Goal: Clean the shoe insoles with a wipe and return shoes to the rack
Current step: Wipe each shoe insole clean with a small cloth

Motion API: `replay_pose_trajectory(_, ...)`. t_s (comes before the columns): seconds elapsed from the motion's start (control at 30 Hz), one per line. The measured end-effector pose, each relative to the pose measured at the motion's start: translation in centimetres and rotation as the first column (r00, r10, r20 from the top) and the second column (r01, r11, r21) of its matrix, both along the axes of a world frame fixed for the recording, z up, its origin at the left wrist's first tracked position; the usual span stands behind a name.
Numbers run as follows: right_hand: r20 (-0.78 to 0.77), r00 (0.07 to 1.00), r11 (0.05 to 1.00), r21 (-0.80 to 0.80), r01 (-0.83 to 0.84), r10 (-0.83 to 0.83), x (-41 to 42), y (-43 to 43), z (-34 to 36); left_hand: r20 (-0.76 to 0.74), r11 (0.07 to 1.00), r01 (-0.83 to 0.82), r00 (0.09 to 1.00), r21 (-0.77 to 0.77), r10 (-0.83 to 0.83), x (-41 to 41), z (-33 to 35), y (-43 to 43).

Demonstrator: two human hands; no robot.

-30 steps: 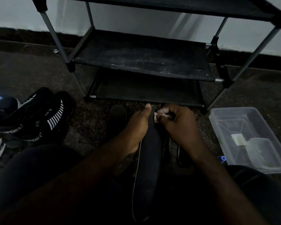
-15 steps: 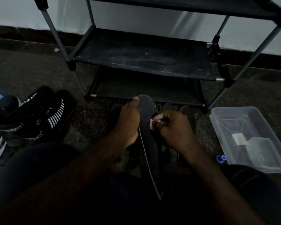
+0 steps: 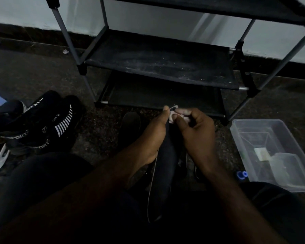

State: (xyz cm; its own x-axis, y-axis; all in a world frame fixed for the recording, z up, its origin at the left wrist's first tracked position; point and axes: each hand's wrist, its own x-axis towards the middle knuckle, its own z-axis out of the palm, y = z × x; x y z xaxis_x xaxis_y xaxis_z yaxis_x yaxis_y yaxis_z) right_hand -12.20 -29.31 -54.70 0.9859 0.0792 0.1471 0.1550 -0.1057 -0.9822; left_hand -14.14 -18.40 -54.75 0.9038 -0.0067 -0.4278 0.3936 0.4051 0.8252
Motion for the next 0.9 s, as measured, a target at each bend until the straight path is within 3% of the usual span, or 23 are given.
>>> replay_pose_trajectory(0.17,-0.009,0.985,0.98,-0.1,-0.172,0.172,-1.0,0.6,-0.4,-0.028,0.987,-0.145,0.989,-0.073,0.143,0.8,1.0,0.9)
replay_pose_trajectory(0.3,-0.009,0.98,0.951,-0.242,-0.193,0.197,-1.3,0.6,-1.2,-0.019,0.949,-0.256,0.966,-0.182,0.257,1.6,1.9,2.5)
replay_pose_trajectory(0.47,-0.131,0.97,0.97,-0.112,-0.218,0.203,-1.7,0.5,-1.3,0.006,0.941,-0.258,0.964,-0.22,0.266,1.7,2.2,3.6)
replay_pose_trajectory(0.7,-0.057,0.996,0.994,-0.083,-0.068,0.063,-1.1,0.0,-0.9,-0.028,1.0,-0.015,1.0,-0.019,0.014,0.2,1.5,1.8)
replay_pose_trajectory(0.9,0.001,0.999,0.998,-0.053,0.041,-0.04,-0.3,-0.6,-0.7,0.04,0.993,0.079,0.996,-0.093,-0.075,-0.8,0.9,0.1)
